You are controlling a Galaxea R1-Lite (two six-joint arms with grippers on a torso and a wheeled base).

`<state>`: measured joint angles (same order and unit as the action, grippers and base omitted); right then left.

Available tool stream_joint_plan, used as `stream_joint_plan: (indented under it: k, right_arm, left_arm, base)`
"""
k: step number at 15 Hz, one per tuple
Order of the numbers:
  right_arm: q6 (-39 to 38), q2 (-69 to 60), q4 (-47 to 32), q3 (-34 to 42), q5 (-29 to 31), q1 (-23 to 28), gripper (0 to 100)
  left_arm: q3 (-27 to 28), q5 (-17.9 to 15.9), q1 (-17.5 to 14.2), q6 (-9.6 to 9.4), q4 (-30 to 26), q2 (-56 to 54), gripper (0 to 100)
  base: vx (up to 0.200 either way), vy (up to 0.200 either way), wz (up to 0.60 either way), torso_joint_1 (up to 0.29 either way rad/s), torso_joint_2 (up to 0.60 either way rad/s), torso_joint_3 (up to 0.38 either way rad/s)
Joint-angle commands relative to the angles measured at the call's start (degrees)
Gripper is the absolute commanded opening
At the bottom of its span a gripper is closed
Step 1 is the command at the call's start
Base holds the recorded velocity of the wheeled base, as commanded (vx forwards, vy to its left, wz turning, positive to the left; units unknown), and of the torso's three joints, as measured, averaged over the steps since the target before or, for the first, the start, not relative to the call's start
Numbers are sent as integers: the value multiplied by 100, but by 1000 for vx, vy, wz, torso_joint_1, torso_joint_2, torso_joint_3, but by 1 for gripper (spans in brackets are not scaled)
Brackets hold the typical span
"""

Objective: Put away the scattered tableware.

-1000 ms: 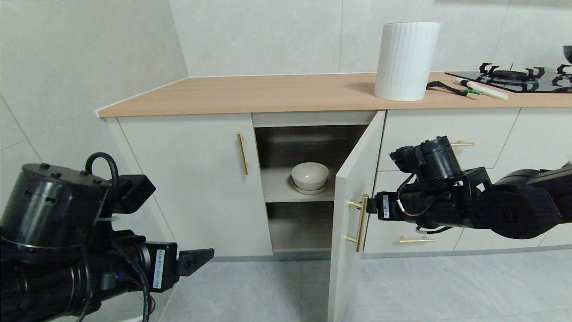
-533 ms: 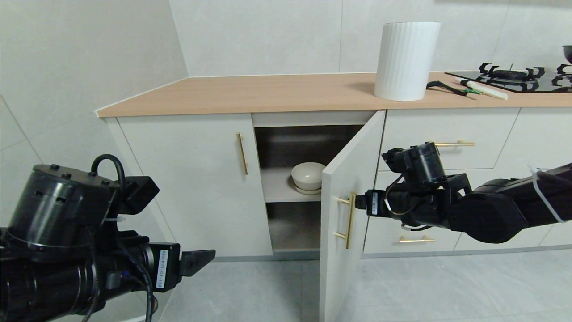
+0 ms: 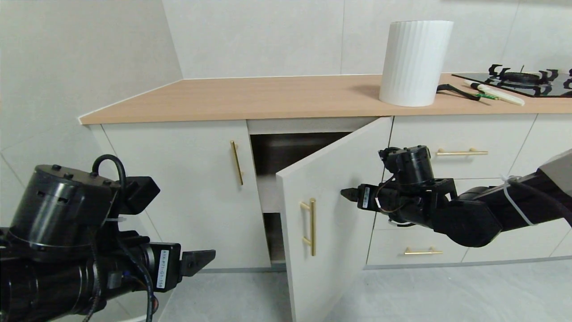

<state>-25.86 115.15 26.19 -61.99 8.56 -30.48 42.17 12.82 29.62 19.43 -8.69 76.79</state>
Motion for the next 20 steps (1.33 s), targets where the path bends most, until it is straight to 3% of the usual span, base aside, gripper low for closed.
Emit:
stream_joint_plan:
  k: [1,11,20]
  right_arm:
    - [-7,69,53,3,-3,-11,100]
    - [-174,526,1055,-112,287,-90,100]
    - [-297,1317,1424,-991,1359,-64,100]
  left_arm:
    - [-7,1,0,-1,-1,12,100]
    - [2,10,-9,8,69,12,100]
    - [2,10,-18,8,69,3,100]
  base:
    - [200,0,0,2,2,7]
    - [0,0,0,0,0,0]
    - [0,0,0,0,0,0]
